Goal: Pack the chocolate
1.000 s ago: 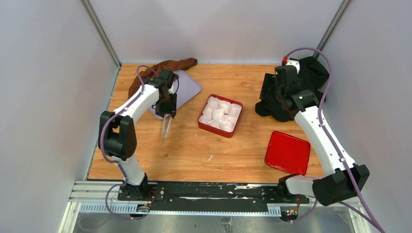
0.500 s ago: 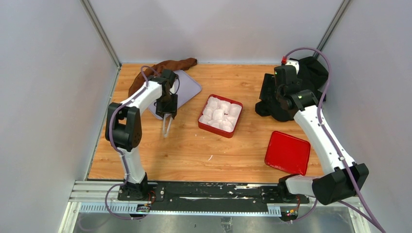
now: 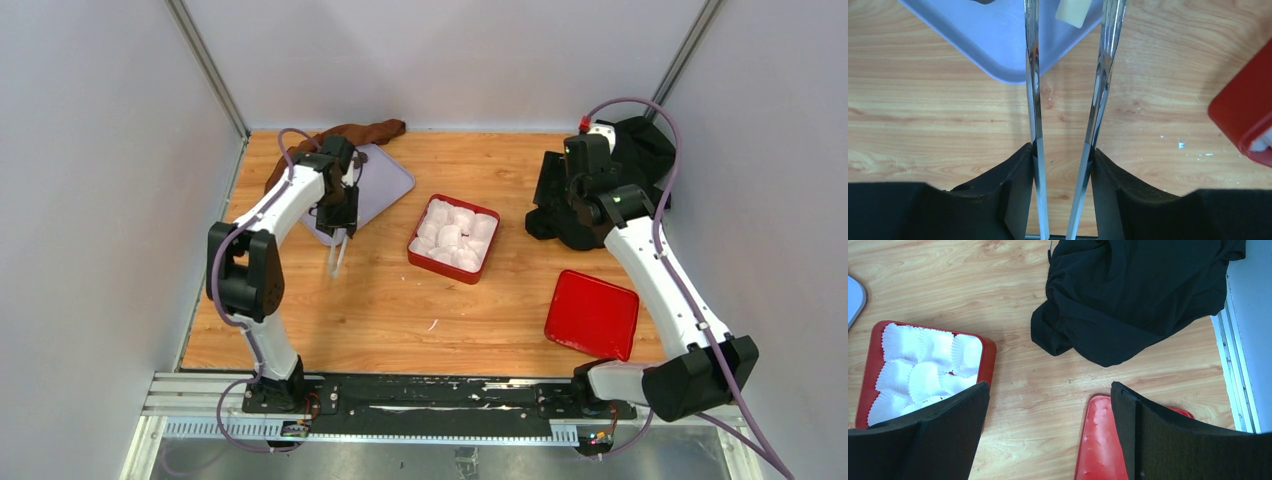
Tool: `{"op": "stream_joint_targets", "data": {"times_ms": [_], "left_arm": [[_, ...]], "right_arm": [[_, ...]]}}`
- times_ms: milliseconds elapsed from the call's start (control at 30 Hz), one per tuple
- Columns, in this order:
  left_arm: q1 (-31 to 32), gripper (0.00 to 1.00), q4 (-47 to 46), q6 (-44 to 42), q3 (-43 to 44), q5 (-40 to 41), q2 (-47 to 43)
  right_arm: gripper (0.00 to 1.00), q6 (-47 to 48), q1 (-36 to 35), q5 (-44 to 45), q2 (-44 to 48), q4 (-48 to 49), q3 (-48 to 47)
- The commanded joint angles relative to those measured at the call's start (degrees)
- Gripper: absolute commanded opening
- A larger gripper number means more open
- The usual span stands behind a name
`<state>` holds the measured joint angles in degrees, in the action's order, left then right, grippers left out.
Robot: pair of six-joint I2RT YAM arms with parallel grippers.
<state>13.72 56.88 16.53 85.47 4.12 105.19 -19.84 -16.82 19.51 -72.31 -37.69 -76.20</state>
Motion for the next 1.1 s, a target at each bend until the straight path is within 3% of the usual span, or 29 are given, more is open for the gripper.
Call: {"op": "stream_joint_targets", "data": {"times_ms": [0,167,600,1067], "left_arm": [[1.14,0.47,0.66,-2.53,-1.39,1.92,-4.85],[1.23,0.47,0.77,-1.29,-2.91,2.66,-2.76],[1.14,0.54,2.1,-2.12,2.68,0.95,5.93],[0.5,0.49,2.16,-1.91,1.9,0.63,7.79]], "right_arm": [[0.94,-1.38,0.39,-0.93,-1.49,-0.66,-0.02],[0.94,-2.04,0.39,-2.3,-2.51,-0.08,-1.03],[0.94,-2.06,0.38,-3.83,-3.35,-0.1,-1.87],[0.94,-2.08,0.38,-3.38,-2.41,-0.36,-1.08]]}}
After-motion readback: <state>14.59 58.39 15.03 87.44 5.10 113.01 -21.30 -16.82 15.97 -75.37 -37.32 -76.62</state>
